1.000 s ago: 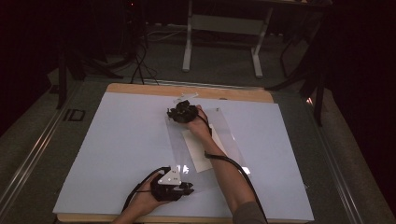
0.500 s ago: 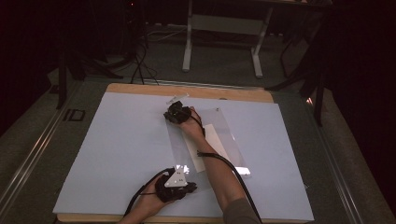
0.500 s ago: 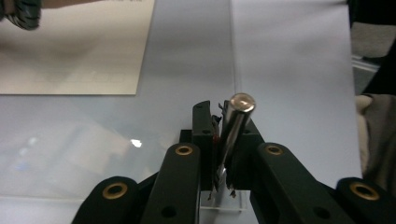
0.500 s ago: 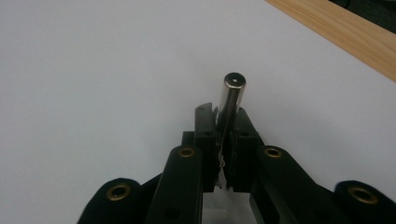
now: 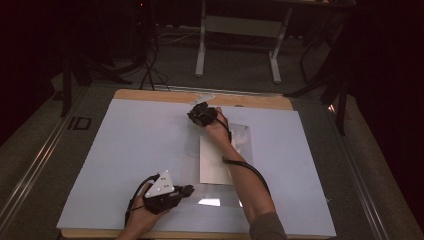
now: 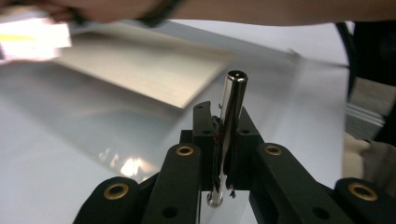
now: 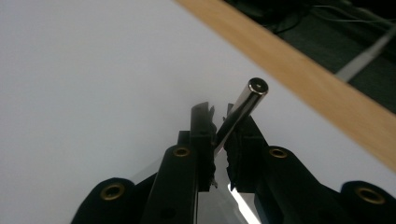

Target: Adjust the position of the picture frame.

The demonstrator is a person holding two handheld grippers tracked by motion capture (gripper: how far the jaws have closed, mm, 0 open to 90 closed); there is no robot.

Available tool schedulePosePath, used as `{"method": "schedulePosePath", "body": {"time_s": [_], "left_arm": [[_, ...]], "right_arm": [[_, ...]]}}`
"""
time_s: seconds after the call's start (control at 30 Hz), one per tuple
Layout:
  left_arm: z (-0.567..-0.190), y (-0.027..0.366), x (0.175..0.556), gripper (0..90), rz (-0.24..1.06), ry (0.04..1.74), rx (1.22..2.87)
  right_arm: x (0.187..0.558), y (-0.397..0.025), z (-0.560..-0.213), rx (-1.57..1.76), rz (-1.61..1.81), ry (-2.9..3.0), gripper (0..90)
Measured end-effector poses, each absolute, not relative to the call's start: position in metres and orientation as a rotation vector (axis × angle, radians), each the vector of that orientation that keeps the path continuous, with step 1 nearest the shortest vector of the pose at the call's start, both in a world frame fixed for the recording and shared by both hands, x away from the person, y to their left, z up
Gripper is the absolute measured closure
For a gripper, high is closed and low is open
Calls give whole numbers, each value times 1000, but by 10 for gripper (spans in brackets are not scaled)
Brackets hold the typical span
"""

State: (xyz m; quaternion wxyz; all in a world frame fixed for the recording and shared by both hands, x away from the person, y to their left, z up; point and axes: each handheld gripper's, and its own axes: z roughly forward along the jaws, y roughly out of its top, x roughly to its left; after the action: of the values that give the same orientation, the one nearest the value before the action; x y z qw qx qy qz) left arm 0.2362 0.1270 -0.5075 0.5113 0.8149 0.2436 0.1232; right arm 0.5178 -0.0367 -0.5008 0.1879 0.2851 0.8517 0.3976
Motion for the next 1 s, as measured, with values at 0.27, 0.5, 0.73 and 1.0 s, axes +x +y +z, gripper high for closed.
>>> {"method": "schedulePosePath", "body": {"time_s": [0.27, 0.5, 0.73, 1.0], "left_arm": [[-497, 186, 257, 828, 452, 764, 1854], [-485, 222, 304, 824, 566, 884, 1792], [-481, 227, 374, 821, 528, 1015, 1812], [-501, 215, 427, 831, 392, 1142, 1847]], "right_arm": [[516, -97, -477, 928, 1201, 2307, 848], [499, -142, -466, 983, 1233, 2286, 857], [473, -175, -469, 1062, 1182, 2242, 855], [448, -192, -479, 1099, 1076, 2240, 848]]}}
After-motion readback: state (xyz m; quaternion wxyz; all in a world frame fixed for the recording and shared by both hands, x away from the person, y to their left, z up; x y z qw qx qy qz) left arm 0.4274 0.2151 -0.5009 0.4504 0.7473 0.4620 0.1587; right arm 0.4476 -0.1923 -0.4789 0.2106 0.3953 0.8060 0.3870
